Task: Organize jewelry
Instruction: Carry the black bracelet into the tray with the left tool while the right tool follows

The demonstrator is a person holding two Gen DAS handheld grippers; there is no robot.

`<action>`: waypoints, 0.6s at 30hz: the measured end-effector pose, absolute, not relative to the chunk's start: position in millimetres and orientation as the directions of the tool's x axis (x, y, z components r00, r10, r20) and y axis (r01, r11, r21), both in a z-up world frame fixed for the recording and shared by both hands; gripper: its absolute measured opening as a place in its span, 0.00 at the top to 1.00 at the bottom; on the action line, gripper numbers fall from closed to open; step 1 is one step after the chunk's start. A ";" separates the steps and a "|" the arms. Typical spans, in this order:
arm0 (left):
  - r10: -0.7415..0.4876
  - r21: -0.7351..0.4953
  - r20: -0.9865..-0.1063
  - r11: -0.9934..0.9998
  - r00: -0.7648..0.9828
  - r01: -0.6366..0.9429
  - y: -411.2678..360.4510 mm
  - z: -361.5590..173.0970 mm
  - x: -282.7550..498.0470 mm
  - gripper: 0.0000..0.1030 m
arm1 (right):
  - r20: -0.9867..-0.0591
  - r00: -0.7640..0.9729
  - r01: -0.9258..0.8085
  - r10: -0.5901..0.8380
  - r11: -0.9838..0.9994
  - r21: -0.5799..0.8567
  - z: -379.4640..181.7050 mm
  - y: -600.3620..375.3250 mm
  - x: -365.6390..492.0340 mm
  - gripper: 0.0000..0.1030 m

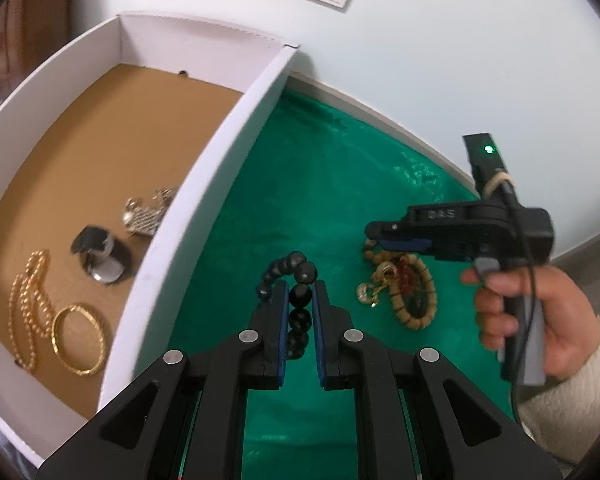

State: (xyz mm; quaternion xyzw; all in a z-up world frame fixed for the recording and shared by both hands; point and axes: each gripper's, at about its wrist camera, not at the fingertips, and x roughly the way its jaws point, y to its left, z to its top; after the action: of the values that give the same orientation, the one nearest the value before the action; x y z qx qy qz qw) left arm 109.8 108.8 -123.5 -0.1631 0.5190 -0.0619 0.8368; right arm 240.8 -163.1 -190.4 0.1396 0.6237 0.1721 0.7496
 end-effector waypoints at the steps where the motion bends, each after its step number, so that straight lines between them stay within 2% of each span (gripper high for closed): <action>1: -0.271 -0.336 -0.849 0.939 0.454 -0.069 110.2 -126.5 111.1 0.91 | -0.897 0.151 -0.070 0.416 0.909 0.410 -194.5 -160.3 242.3 0.68; 8: -0.271 -0.339 -0.857 0.937 0.438 -0.084 119.5 -133.2 102.5 0.91 | -0.925 0.200 -0.058 0.322 0.947 0.317 -202.5 -140.5 246.6 0.70; 10: -0.275 -0.343 -0.856 0.936 0.439 -0.083 121.1 -131.5 101.8 0.91 | -0.944 0.221 -0.107 0.245 0.968 0.226 -203.9 -125.2 244.4 0.87; 11: -0.277 -0.345 -0.854 0.935 0.440 -0.082 121.7 -129.8 101.5 0.91 | -0.944 0.230 -0.125 0.238 0.969 0.214 -205.4 -121.8 241.5 0.87; 14: -0.289 -0.359 -0.848 0.930 0.445 -0.080 123.3 -120.8 99.8 0.91 | -0.923 0.249 -0.125 0.294 0.955 0.270 -200.7 -126.3 229.5 0.87; 18: -0.306 -0.376 -0.837 0.924 0.453 -0.071 124.9 -99.5 94.8 0.91 | -0.858 0.321 -0.208 0.400 0.914 0.348 -160.3 -136.7 200.7 0.87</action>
State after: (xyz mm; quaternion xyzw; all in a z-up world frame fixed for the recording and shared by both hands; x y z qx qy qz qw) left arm 94.8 124.9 -99.5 -0.1820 0.5182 -0.0704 0.8327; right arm 200.7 -136.7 -160.3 0.0871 0.5512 0.1882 0.8082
